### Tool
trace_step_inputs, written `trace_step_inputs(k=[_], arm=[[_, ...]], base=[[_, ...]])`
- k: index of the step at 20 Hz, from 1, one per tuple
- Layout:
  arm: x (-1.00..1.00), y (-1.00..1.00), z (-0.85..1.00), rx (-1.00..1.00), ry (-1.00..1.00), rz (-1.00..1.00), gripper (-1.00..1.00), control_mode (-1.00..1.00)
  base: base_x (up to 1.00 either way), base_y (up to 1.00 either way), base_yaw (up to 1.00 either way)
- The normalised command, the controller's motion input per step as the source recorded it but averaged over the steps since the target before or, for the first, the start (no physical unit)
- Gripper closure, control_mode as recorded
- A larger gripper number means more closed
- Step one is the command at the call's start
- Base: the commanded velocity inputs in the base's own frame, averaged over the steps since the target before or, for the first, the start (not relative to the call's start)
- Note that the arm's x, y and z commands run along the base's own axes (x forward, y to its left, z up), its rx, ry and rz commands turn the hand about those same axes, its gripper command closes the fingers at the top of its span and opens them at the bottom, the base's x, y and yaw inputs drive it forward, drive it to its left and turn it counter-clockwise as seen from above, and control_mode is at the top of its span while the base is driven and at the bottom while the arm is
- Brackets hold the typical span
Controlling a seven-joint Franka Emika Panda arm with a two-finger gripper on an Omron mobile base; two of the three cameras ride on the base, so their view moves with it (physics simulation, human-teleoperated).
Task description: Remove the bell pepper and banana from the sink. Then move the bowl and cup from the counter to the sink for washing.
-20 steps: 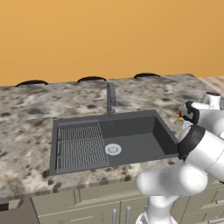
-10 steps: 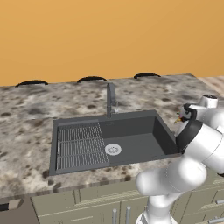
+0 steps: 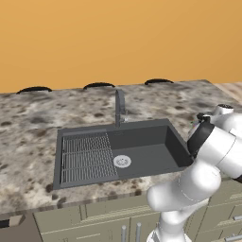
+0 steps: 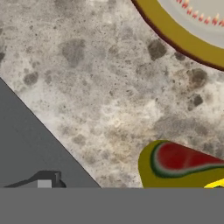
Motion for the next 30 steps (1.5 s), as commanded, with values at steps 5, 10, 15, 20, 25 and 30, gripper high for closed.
trace_step_inputs(k=[5, 10, 15, 20, 25, 30], arm=[[0.0, -0.05, -0.15, 0.0, 0.02, 0.0, 1.0, -1.0], [0.0, 0.0, 0.0, -0.02, 0.03, 0.01, 1.0, -1.0], [-0.11, 0.0, 0.04, -0.06, 0.03, 0.07, 1.0, -1.0], [-0.2, 0.07, 0.24, -0.04, 0.0, 0.12, 1.0, -1.0], [-0.09, 0.22, 0.42, -0.08, 0.0, 0.2, 1.0, -1.0], [0.0, 0.34, 0.39, -0.09, 0.0, 0.32, 1.0, -1.0]], base=[[0.0, 0.0, 0.0], [0.0, 0.0, 0.0], [0.0, 0.0, 0.0], [0.0, 0.0, 0.0], [0.0, 0.0, 0.0], [0.0, 0.0, 0.0]])
